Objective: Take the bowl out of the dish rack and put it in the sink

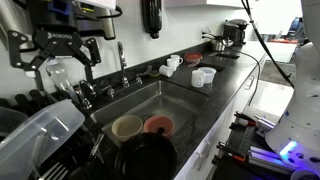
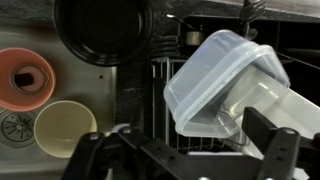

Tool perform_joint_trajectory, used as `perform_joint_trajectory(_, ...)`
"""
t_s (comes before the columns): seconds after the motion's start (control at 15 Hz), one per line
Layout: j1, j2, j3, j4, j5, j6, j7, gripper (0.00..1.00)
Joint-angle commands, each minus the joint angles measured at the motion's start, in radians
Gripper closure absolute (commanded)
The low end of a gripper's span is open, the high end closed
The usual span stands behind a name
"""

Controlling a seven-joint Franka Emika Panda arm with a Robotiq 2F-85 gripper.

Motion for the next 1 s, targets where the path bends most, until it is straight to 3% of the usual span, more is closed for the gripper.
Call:
perform_joint_trajectory(0.0,0.010,0.023,-0.001,0.019,0.008,0.002,0.004,0.00)
perform_joint_trajectory(0.93,0.031,0.092,-0.005,0.087,0.031,-0.035,0.053,0.00)
